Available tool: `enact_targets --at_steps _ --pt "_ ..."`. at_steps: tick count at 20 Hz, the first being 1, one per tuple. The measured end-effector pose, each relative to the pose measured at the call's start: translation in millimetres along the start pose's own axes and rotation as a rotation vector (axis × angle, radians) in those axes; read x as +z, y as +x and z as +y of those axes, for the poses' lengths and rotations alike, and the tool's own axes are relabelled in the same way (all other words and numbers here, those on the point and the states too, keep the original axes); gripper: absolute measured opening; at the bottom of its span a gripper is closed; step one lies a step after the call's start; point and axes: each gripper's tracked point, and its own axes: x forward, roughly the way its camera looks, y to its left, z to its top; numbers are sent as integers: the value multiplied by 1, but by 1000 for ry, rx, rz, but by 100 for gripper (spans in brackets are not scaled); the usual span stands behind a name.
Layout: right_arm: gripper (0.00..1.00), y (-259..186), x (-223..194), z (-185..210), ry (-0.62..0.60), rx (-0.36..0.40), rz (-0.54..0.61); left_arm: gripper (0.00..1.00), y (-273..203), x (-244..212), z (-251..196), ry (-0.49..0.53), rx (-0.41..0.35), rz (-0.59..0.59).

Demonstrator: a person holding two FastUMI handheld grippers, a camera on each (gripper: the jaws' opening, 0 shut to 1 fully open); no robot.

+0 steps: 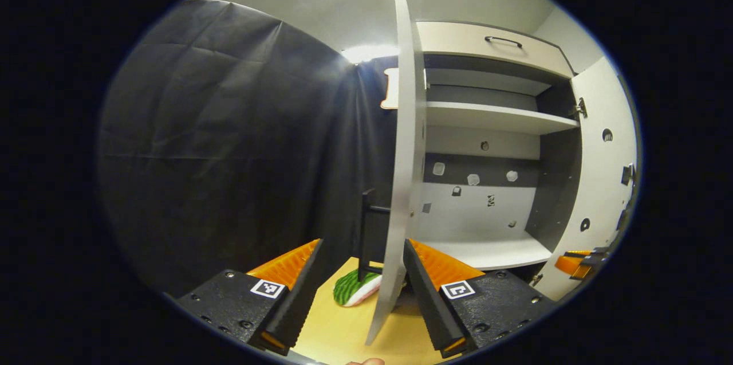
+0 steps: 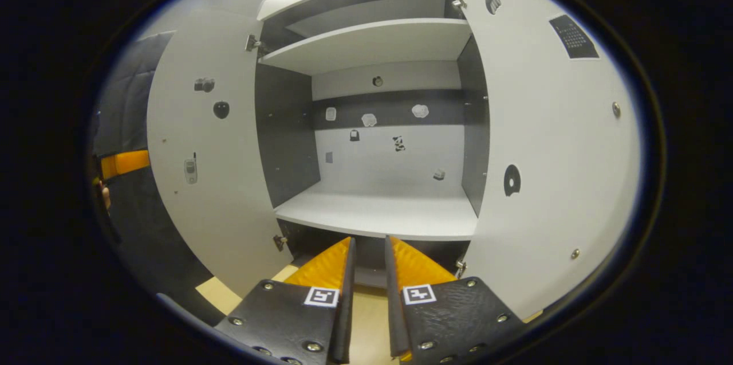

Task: Open the right door of the double-door shoe cabinet with the right hand, and open the left door with the left hand.

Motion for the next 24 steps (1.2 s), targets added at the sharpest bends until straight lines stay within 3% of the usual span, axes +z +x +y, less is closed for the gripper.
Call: enact_targets --at_steps 7,8,9,13,14,15,19,20,21,22,23,24 --pt "29 -1 29 -1 8 -7 -77 84 5 10 -90 67 -211 -28" --pt "43 -3 35 -4 3 -24 -94 80 8 10 -102 65 -244 -28" --pt "52 -3 41 -9 -4 -42 -110 84 10 9 -115 59 -277 -28" --pt "76 -14 61 -17 -20 -89 -169 84 22 3 -156 41 -380 -17" --pt "76 -16 65 -19 -24 -105 -179 84 25 0 -164 40 -403 -10" --pt "83 -19 69 -21 -25 -116 -189 84 27 -3 -173 41 -429 0" --pt "83 -25 83 -28 -26 -158 -216 84 38 -11 -198 50 -494 16" --pt "83 -25 86 -29 -34 -170 -223 79 41 -13 -202 57 -499 16" --pt "76 -25 89 -29 -42 -177 -229 85 43 -15 -208 71 -512 18" --pt "83 -26 91 -28 -51 -189 -234 90 47 -18 -212 88 -513 15" --pt "83 -25 92 -23 -58 -181 -237 99 49 -19 -214 104 -512 10" --pt "96 -24 94 -21 -62 -182 -240 98 51 -22 -217 119 -517 8"
